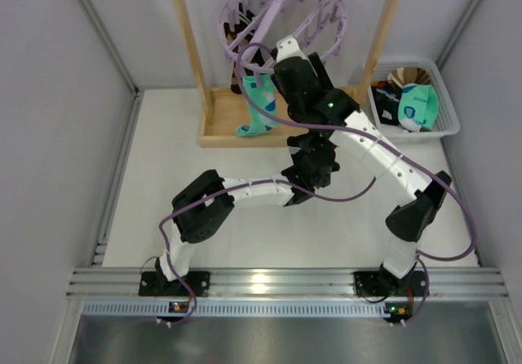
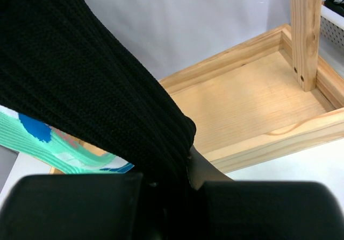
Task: Remove the socks clipped to the hanger
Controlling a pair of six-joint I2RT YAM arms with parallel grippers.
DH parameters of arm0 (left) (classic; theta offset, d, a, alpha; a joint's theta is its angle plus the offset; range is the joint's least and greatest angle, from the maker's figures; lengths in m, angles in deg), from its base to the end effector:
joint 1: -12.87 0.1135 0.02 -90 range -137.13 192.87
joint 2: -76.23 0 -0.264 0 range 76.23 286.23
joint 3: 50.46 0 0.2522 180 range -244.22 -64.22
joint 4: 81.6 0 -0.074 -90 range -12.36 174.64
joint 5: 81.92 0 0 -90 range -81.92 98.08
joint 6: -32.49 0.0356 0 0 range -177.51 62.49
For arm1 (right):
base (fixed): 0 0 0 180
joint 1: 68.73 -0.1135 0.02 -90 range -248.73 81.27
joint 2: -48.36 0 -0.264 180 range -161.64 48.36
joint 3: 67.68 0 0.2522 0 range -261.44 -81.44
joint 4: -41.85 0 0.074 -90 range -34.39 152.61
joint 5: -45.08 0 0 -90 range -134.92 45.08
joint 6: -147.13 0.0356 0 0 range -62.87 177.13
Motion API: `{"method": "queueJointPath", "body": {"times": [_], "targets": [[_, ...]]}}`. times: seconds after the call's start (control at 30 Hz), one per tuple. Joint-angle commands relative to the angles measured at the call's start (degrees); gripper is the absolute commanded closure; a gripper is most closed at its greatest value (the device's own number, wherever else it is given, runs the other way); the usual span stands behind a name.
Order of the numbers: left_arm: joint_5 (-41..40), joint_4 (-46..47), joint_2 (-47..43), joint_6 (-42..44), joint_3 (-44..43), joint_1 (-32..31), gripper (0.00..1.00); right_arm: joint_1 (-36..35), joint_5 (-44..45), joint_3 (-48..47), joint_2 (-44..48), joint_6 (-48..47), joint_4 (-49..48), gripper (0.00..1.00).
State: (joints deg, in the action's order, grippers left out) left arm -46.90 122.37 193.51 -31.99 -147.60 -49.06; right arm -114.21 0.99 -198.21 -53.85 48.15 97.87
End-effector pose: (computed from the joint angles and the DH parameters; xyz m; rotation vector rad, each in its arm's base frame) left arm 0.2478 -0.4028 0.2676 0.3882 1.4865 0.2152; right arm 0.2884 0.2568 0.4453 -0.4277 1.8717 -0.3961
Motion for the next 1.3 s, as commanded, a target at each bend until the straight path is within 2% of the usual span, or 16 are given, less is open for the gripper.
{"method": "queueJointPath", "body": {"times": [0.0, 0.2, 0.37, 0.53, 0.7, 0.83, 0.93, 1.1, 1.2, 1.23, 1.27], "targets": [[0.4, 0.41, 0.5, 0.41, -1.53, -1.17, 1.0, -2.78, 9.54, -2.76, -1.5, -5.7, -6.65, 0.34], [0.58, 0.41, 0.24, 0.5, -1.35, -1.26, 1.0, -2.87, 10.95, 0.49, -1.58, -8.69, -12.72, 0.37], [0.31, 0.41, -0.11, 0.32, -1.09, -1.53, 1.0, -2.87, 11.04, 2.86, -1.06, -9.75, -17.82, 0.45], [0.4, 0.41, -0.99, -0.29, -0.48, -1.79, 1.0, -2.78, 12.01, 2.95, -2.29, -11.33, -19.58, 0.48], [0.31, 0.41, -1.08, -0.29, -0.12, -1.88, 1.0, -2.78, 11.84, 3.74, -2.11, -10.72, -19.94, 0.61], [-0.12, 0.41, -0.64, -0.38, 0.05, -1.88, 1.0, -2.95, 11.75, 3.3, -2.46, -10.54, -19.5, 0.82], [-0.21, 0.41, -0.56, -0.99, 0.67, -1.88, 1.0, -2.95, 11.66, 3.39, -2.2, -10.28, -19.58, 0.86], [-0.57, 0.32, -1.52, -3.18, 2.86, -1.88, 1.0, -2.95, 8.25, 3.48, -1.15, -8.26, -18.1, 0.82], [2.84, -1.86, -5.99, -9.32, 8.04, -1.88, 1.0, -2.78, 2.38, 2.87, -0.36, -4.4, -13.8, 0.7], [4.43, -5.1, -9.48, -11.61, 11.1, -1.88, 1.0, -2.34, 0.51, 2.69, 0.52, -1.78, -12.22, 0.59], [7.84, -6.09, -11.17, -15.46, 12.78, -1.79, 1.0, -2.25, -1.33, 2.86, 1.13, -0.62, -10.29, 0.55]]}}
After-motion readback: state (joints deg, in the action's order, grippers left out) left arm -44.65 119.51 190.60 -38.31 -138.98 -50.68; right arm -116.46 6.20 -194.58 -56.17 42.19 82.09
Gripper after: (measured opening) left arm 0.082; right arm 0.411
